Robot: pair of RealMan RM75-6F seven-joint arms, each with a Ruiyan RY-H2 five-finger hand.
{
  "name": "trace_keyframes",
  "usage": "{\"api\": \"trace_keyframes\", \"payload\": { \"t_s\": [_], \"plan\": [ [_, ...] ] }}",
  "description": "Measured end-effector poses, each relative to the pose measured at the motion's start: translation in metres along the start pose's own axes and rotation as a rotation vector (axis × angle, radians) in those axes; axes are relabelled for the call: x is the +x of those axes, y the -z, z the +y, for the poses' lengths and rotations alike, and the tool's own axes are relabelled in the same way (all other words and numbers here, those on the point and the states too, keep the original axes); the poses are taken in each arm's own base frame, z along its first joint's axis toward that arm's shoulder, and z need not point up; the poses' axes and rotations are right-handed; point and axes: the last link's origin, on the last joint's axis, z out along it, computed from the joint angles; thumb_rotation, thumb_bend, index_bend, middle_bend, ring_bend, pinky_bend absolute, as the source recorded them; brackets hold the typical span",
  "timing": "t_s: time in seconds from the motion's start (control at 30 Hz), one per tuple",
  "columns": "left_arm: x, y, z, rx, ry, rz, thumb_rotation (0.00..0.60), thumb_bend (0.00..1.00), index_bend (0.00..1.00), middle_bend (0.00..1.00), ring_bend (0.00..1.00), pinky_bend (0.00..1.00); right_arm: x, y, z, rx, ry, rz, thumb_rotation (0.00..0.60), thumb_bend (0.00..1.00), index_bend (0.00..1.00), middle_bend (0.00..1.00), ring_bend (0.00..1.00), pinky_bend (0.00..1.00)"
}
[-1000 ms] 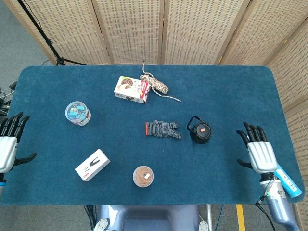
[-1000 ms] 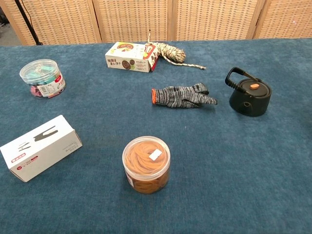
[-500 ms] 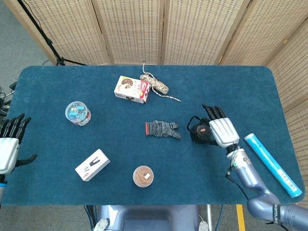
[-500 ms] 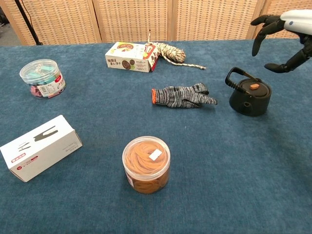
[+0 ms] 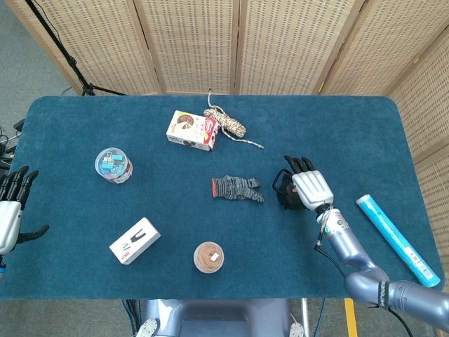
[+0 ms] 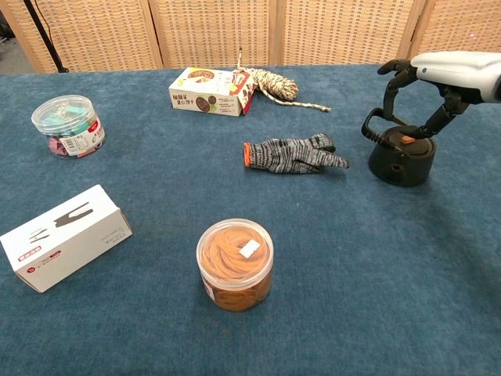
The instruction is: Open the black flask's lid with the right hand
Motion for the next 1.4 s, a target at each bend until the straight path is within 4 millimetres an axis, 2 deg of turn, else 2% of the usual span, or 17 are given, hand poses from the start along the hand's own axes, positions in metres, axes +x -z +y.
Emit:
{"api": "trace_keyframes", "payload": {
  "t_s": [0.67,1.4],
  "plan": [
    [-0.002,0.000,0.000,0.000,0.004,-0.006,0.600,0.05,0.00,0.00,0.00,0.00,-0.016,-0.014,0.014,-0.060,0.025,-0.050,0.600,0.42,0.39,0.00,0.00,0.00],
    [-0.002,0.000,-0.002,0.007,0.002,-0.006,0.600,0.05,0.00,0.00,0.00,0.00,-0.027,-0.012,0.024,-0.077,-0.003,-0.045,0.600,0.42,0.44,0.00,0.00,0.00]
  ]
}}
